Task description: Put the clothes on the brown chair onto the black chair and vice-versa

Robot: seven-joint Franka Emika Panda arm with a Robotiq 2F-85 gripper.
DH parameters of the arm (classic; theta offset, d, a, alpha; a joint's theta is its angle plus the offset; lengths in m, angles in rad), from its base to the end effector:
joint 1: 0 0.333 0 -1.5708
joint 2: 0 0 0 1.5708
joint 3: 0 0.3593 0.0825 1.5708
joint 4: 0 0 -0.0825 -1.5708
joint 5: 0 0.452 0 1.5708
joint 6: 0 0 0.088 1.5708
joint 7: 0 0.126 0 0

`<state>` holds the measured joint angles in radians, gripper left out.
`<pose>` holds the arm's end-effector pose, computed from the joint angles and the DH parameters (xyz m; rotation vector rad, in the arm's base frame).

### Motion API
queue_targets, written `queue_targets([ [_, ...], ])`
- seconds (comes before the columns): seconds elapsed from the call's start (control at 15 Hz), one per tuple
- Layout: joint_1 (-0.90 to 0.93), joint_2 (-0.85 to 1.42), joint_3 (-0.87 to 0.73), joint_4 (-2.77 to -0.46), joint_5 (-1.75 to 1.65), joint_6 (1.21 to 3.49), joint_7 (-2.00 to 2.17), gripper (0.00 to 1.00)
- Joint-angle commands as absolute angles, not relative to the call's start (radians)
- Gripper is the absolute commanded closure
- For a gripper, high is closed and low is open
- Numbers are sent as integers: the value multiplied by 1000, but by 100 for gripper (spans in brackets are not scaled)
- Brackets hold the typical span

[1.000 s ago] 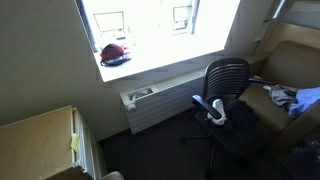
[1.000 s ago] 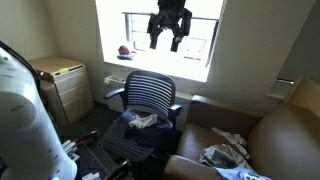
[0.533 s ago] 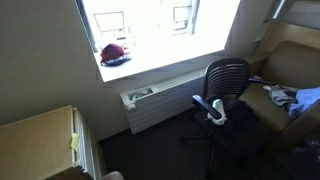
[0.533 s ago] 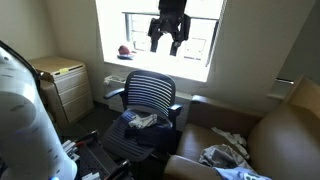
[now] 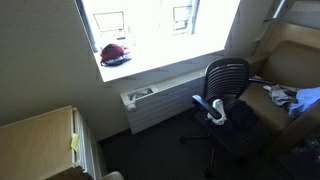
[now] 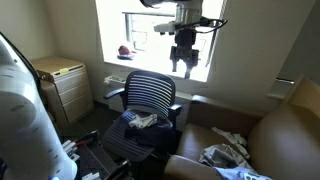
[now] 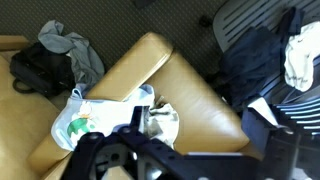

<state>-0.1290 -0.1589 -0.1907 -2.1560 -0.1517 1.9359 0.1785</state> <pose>0.5184 -0.1879 0.4568 2.9626 -0.6565 -0.1071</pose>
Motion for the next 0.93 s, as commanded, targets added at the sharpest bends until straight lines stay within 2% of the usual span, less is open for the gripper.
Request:
queue_targets([
  [0.0, -158, -55, -179, -2156, -165, 2072, 304, 0],
  [0.13, -167, -22, -194, -2160, -179, 2068, 343, 0],
  [0.2, -172, -23, -203, -2149, -151, 1995, 311, 0],
  [0.53, -171, -19, -202, -2155, -164, 2021, 321, 0],
  [0.87, -170, 151, -212, -2192, -213, 2393, 551, 0],
])
